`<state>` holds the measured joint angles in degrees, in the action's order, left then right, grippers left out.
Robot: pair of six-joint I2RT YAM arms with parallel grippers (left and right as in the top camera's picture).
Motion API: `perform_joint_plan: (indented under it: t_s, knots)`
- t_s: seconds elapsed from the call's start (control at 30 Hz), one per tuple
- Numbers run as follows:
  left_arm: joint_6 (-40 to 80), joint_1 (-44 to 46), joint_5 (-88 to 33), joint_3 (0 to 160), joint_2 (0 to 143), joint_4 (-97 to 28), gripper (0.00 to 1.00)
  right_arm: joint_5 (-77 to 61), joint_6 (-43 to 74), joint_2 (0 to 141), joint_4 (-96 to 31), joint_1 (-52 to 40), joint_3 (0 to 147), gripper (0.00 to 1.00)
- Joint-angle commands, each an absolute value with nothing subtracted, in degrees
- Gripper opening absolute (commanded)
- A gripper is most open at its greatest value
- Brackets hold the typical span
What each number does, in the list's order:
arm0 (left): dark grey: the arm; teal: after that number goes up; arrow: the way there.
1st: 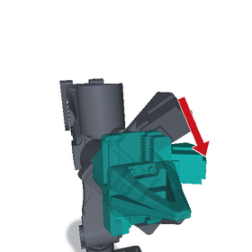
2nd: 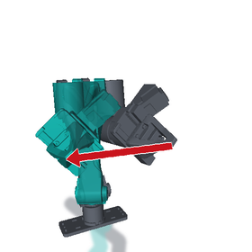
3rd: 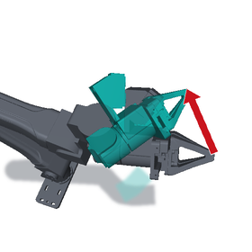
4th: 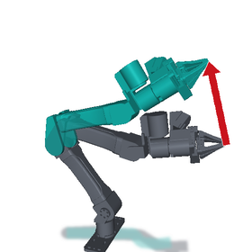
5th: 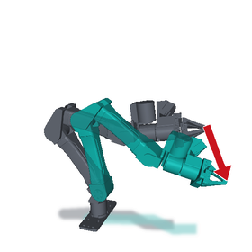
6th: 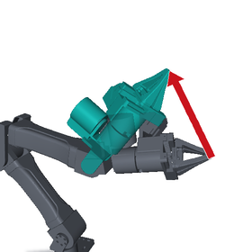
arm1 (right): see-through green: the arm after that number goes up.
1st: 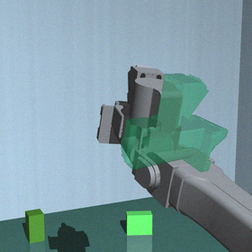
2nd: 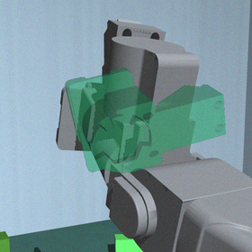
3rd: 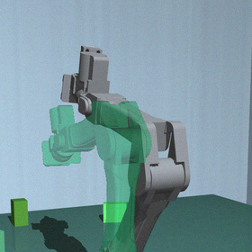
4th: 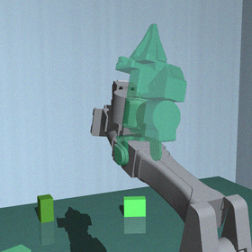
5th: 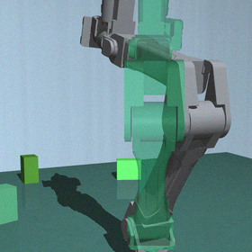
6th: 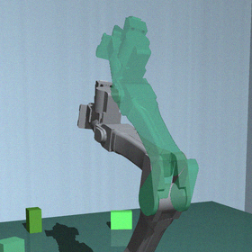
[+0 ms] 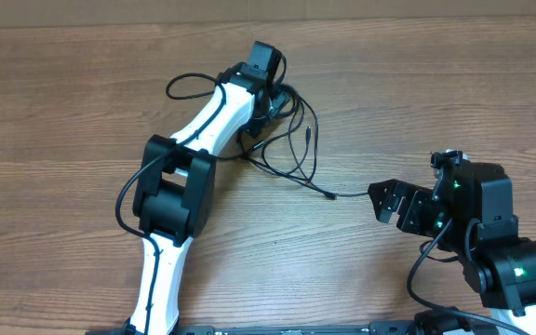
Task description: Untangle cables
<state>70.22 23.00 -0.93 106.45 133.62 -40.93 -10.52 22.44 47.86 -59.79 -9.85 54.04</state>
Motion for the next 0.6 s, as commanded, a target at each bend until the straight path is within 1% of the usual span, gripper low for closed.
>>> perform_joint_plan:
  t_s: [0.0,0.13,0.23,0.27,0.3,0.33,0.43,0.47,0.57]
  knots:
    - [70.7,23.7,5.8,107.0,134.6,-43.9,0.72,-11.2,22.3,47.7,-59.8,-9.9,54.4,1.00]
    - [70.7,23.7,7.1,107.0,134.6,-45.9,0.74,-11.6,22.3,47.7,-59.8,-9.9,54.4,1.00]
    - [70.7,23.7,7.9,107.0,134.6,-45.9,0.79,-12.1,22.2,47.7,-59.8,-9.9,54.4,1.00]
    - [70.7,23.7,7.9,107.0,134.6,-45.8,0.82,-12.4,22.0,47.7,-59.8,-9.9,54.4,1.00]
    - [70.7,23.7,7.9,107.0,134.6,-45.9,0.93,-13.2,22.1,47.7,-59.8,-9.9,54.4,1.00]
    - [70.7,23.7,7.9,107.0,134.6,-45.9,0.95,-13.4,22.0,47.7,-59.9,-9.9,54.4,1.00]
    - [69.1,23.8,8.1,107.0,134.7,-46.2,0.96,-13.3,22.0,47.7,-60.0,-9.9,54.4,1.00]
    - [67.9,23.8,8.4,107.0,134.7,-46.5,1.00,-13.3,22.0,47.7,-60.0,-9.9,54.4,1.00]
    - [65.1,23.8,10.3,107.0,134.7,-48.3,1.00,-13.3,22.0,47.7,-59.9,-9.9,54.4,1.00]
